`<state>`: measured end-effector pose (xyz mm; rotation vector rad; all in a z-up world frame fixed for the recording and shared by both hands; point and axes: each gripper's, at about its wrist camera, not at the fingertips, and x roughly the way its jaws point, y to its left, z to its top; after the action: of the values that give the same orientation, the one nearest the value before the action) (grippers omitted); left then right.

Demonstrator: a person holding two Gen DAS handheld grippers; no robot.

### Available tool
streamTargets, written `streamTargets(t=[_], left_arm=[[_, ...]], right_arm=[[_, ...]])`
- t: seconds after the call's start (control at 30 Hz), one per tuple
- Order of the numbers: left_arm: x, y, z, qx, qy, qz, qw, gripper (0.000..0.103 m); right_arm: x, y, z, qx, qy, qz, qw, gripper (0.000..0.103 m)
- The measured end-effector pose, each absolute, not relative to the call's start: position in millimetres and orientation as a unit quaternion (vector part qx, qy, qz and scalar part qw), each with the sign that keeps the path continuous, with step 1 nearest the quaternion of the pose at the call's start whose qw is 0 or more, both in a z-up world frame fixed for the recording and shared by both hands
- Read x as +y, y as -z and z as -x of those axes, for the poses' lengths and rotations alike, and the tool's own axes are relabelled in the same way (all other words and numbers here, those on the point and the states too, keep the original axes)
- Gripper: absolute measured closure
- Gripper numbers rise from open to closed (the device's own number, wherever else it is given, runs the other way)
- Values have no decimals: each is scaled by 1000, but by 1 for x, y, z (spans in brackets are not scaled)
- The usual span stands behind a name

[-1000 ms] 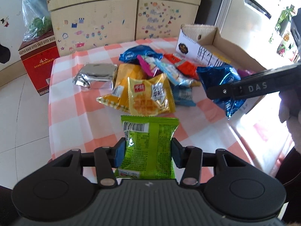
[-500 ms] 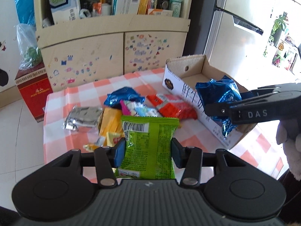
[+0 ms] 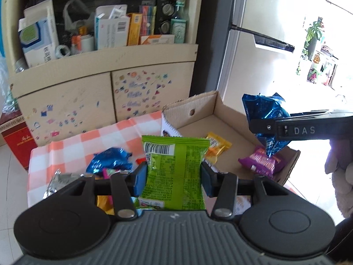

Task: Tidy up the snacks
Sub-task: 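Carry the green pack with the left tool while the right tool carries the blue foil bag to the box, then open both tools to drop the green pack and blue foil bag into the box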

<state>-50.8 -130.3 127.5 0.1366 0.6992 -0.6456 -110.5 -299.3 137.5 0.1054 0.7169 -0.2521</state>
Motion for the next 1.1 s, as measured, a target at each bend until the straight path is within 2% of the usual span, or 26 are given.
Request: streamTargets(t=[0.67,0.77,0.83,0.93,1.1], left_arm=[[-239,-106,31,353,354,-77,862,54],[-251,-99,27,362,352,-82,859,47],[-252,-99,26,360,350,-82,861,36],[-247,-104,27,351,353,-82,864,21],[-227,-115,23,352,353,-85,863,21]], right_arm=[[-346,-132,96,353,199,-135,904,30],[-349,-130,92,353,207,-148,900,27],[-350,-131,93,347,210,-157,900,18],[-350,-133,95,342,212,-163,901,12],[-346,-134,98,336,190,-178,905,10]])
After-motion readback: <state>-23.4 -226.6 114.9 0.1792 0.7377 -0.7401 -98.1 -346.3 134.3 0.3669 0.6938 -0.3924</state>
